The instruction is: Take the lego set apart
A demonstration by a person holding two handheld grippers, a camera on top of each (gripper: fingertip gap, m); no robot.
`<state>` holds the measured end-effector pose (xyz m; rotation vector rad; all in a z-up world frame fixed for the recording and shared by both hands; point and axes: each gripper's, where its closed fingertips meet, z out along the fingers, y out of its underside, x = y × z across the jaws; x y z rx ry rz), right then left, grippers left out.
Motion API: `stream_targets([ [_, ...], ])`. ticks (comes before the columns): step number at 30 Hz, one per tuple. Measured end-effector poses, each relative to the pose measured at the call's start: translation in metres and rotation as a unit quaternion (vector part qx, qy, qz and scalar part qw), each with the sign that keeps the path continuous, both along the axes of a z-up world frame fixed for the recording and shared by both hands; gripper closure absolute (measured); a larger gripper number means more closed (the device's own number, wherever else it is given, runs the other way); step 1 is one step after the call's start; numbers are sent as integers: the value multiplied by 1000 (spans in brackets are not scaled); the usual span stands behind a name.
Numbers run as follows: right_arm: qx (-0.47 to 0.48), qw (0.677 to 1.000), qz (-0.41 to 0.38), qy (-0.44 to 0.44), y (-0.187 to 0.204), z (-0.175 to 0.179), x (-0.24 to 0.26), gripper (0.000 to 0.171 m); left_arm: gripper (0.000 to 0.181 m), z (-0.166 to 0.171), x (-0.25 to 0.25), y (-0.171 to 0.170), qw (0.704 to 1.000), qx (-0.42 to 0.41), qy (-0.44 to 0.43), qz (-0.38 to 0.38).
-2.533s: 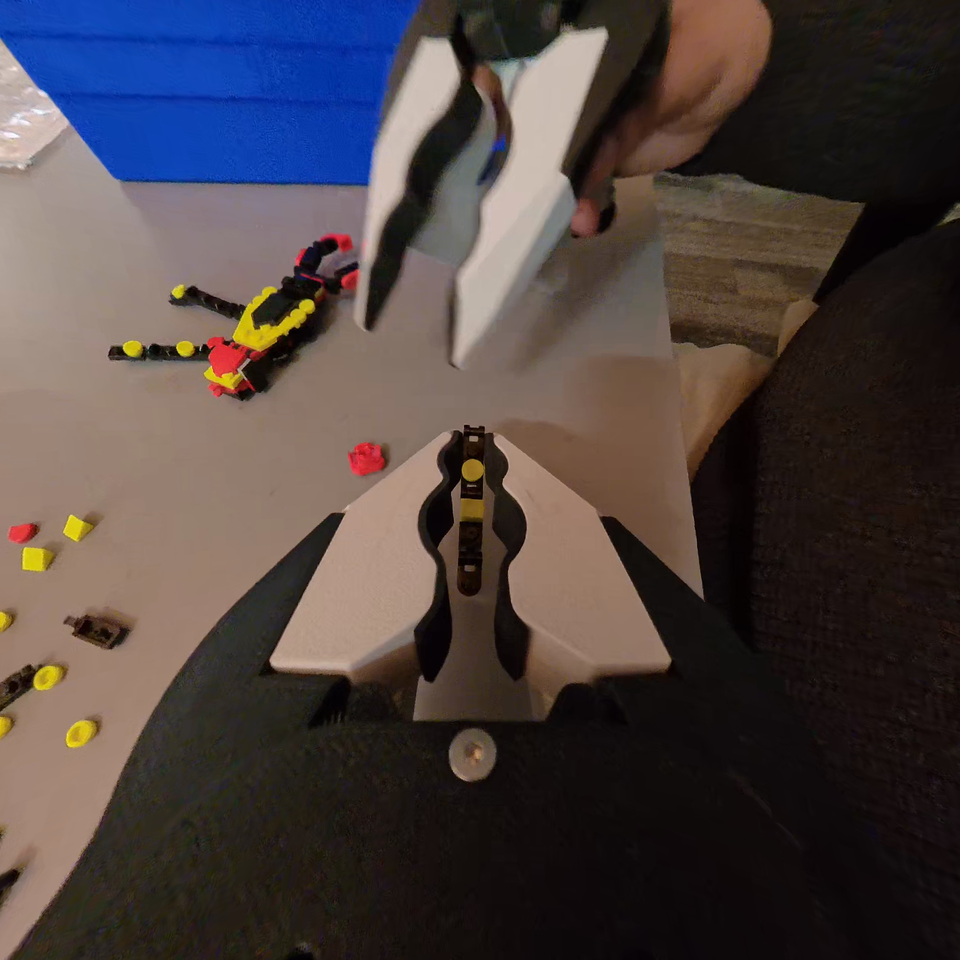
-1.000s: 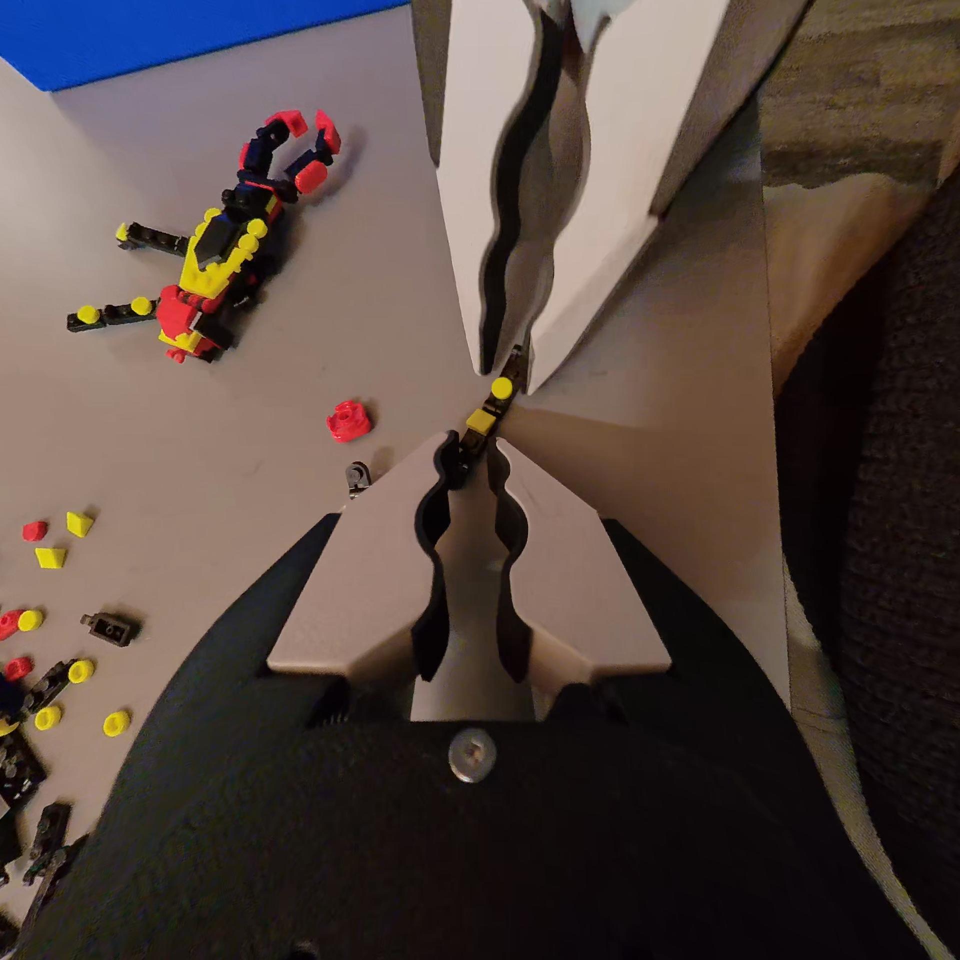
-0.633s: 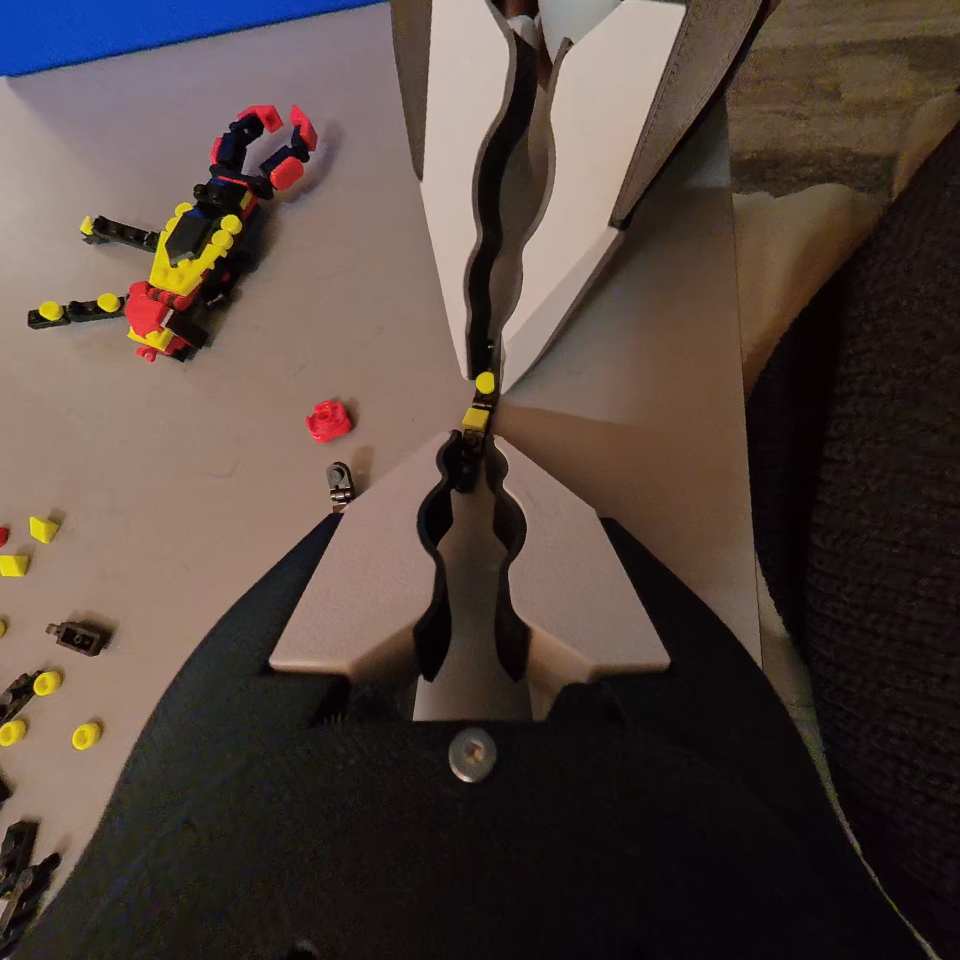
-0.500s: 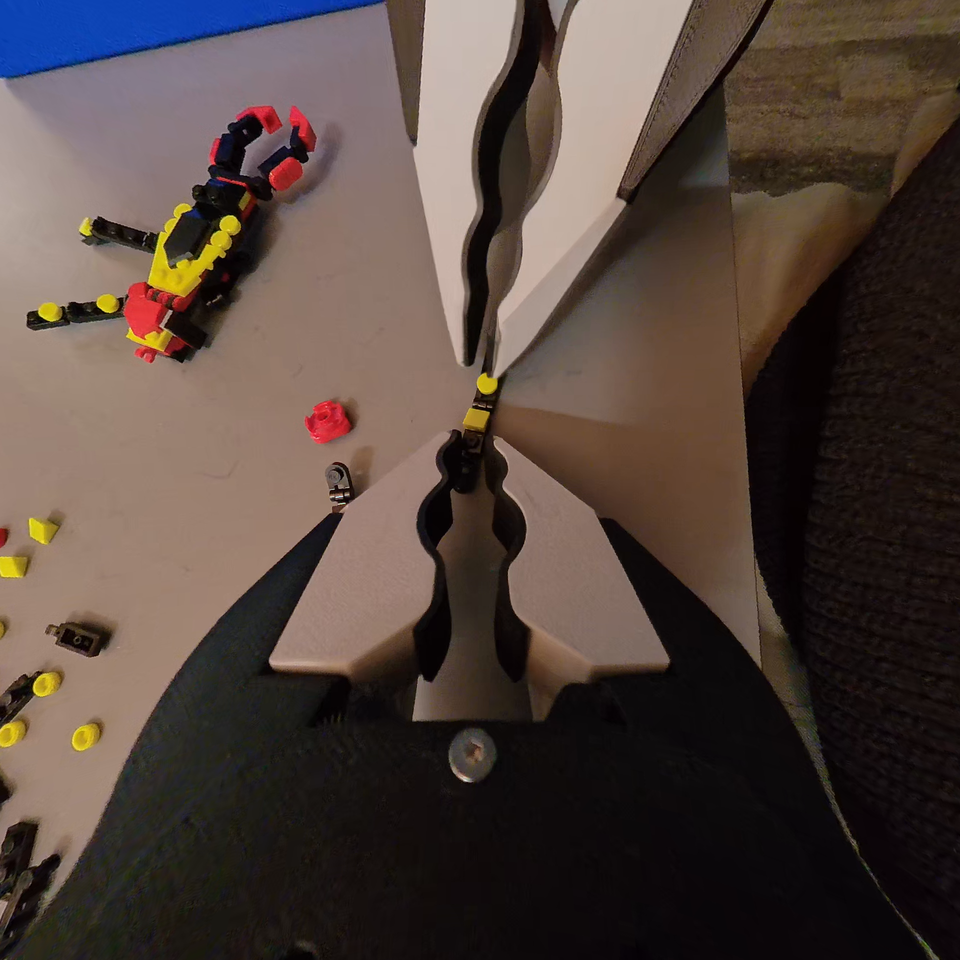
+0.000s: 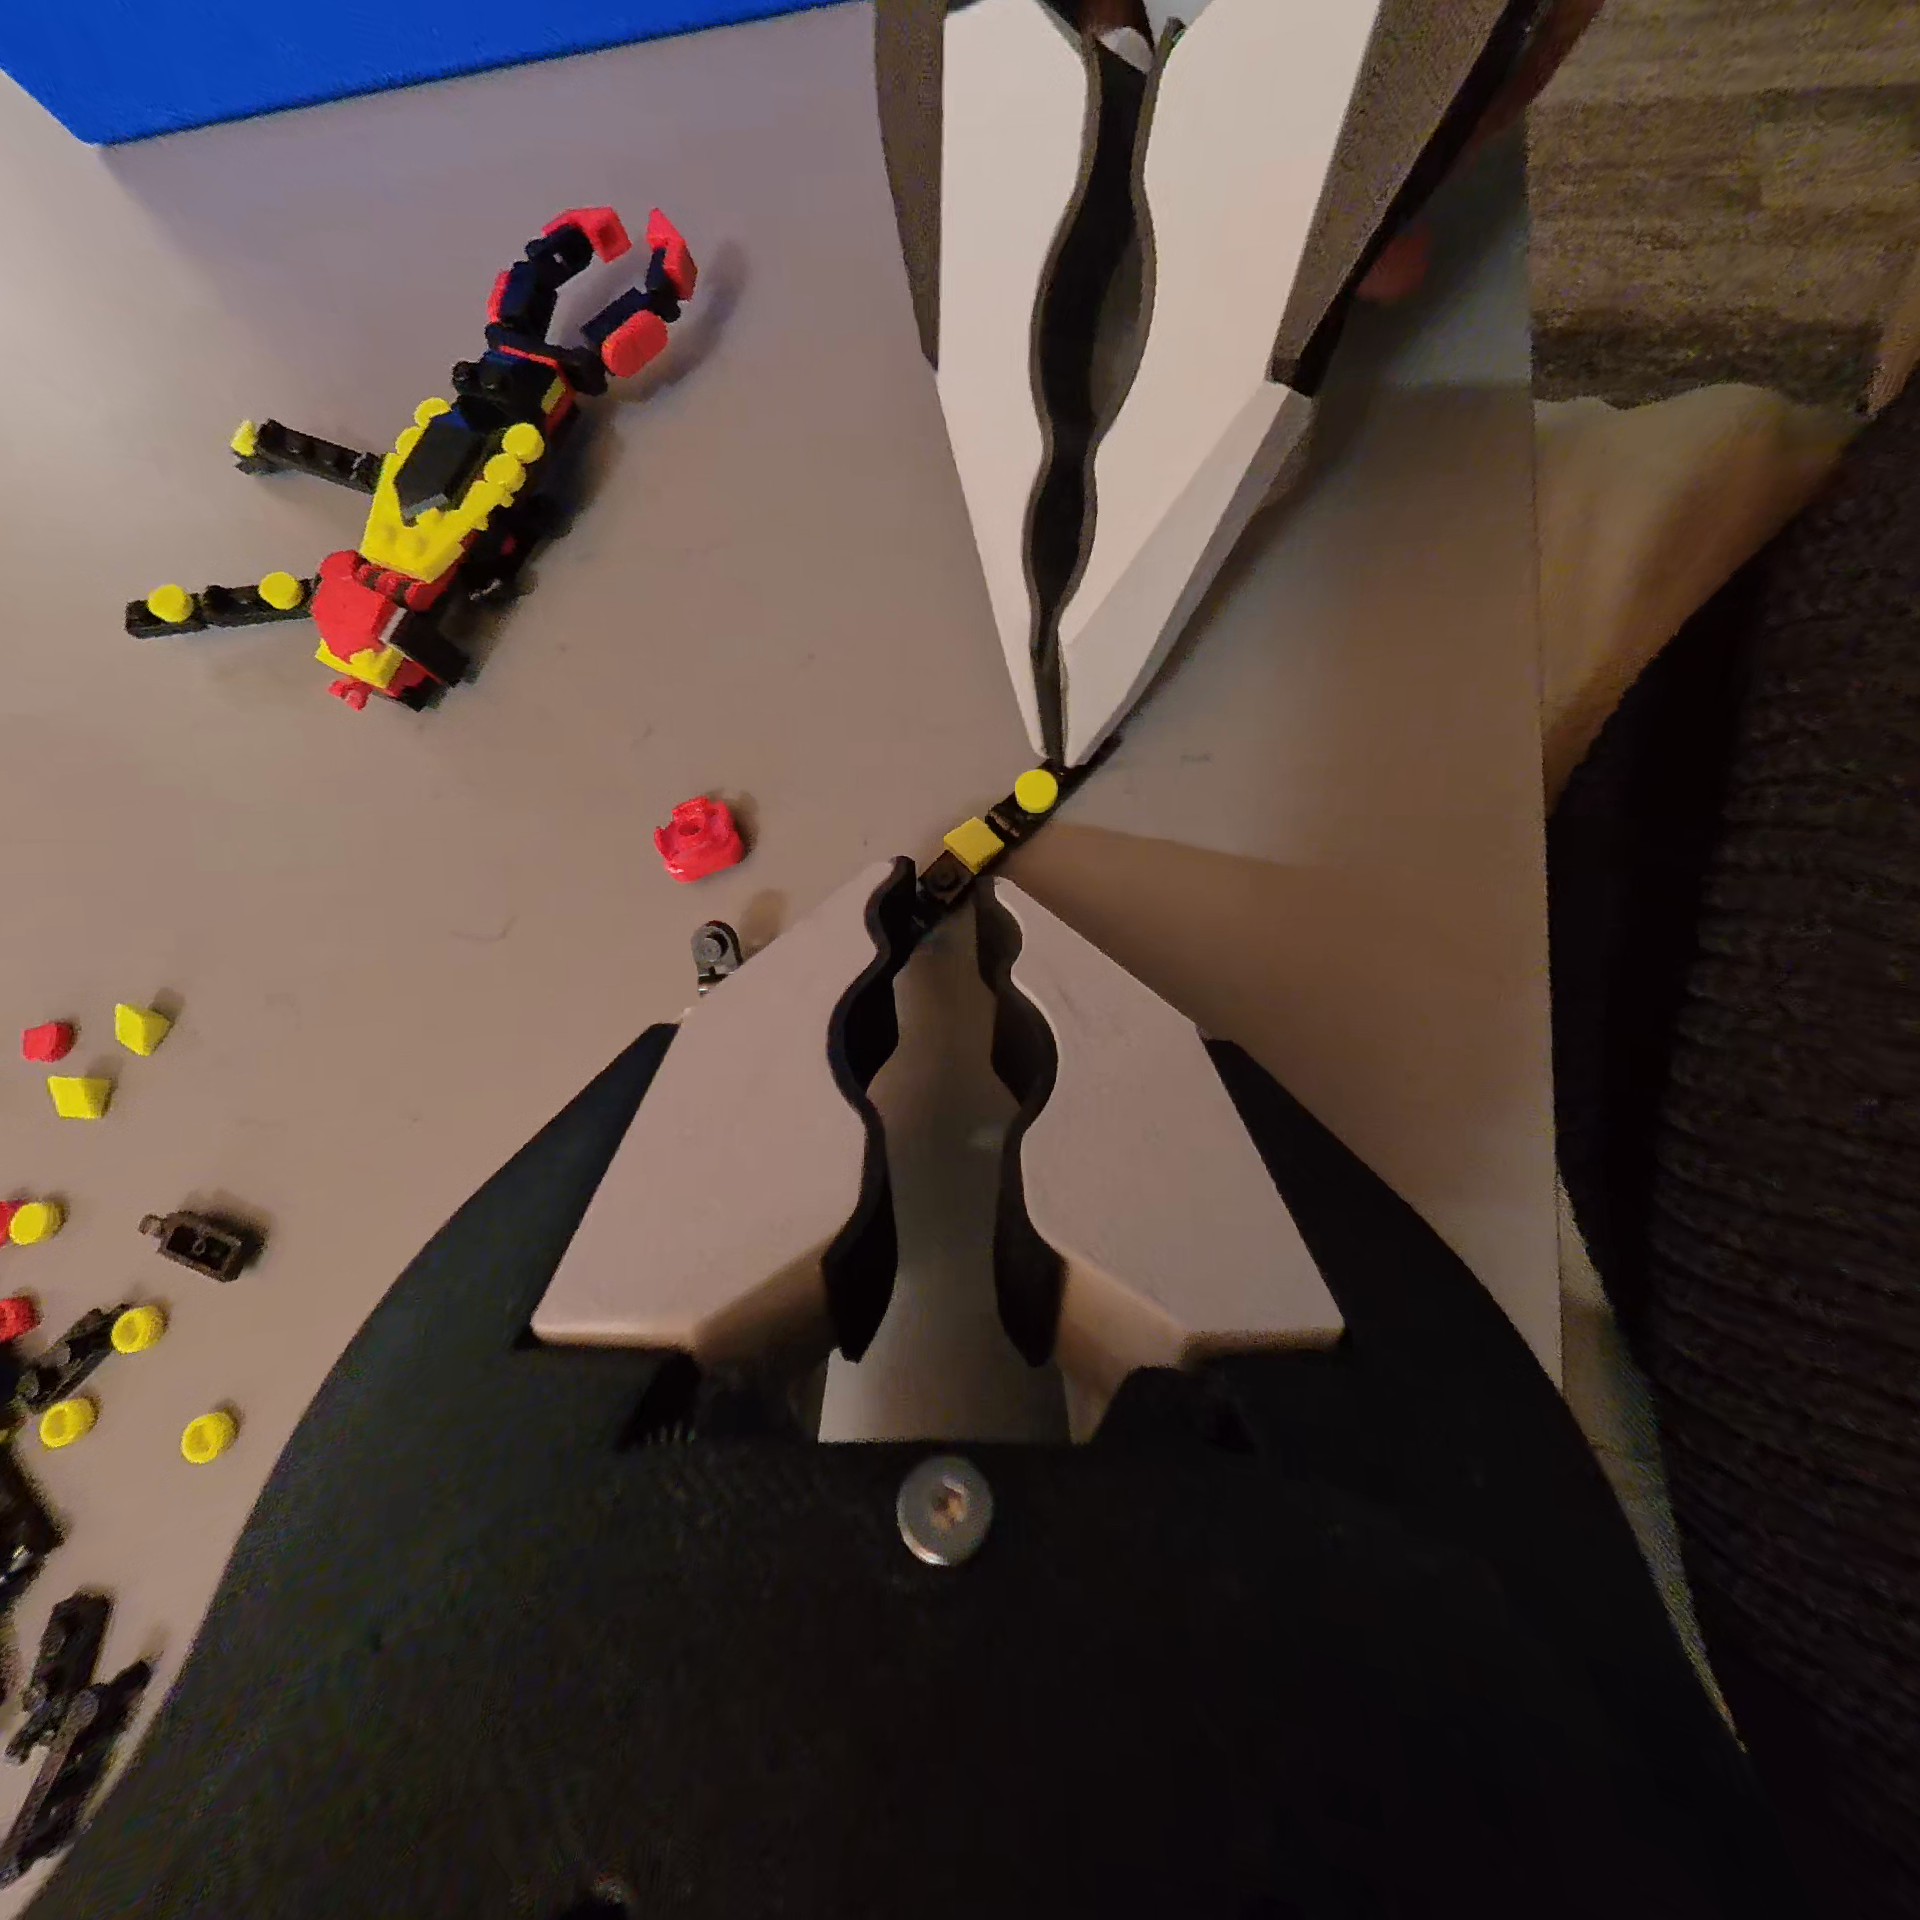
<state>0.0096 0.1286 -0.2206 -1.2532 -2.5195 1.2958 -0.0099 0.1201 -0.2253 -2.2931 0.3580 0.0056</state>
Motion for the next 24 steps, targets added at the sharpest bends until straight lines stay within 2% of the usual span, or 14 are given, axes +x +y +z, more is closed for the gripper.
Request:
stream_targets([
  [3,-15,1000,0,-13,-4,0,2,171,171,1,-1,1,1000,3,2,5],
  [6,-46,998,-6,-35,-7,3,4,162,171,2,-3,-1,1000,4,2,17],
  [11,-45,999,-18,-5,1,12,-3,163,137,20,-6,-1,998,40,6,53],
  [14,6,999,-30,25,12,8,-9,165,130,26,-11,5,992,48,-4,115],
  [18,58,996,-32,52,21,5,-12,166,121,13,-11,0,976,18,-39,215],
  [24,52,995,-8,82,8,11,-13,167,113,9,2,-2,962,24,-69,263],
])
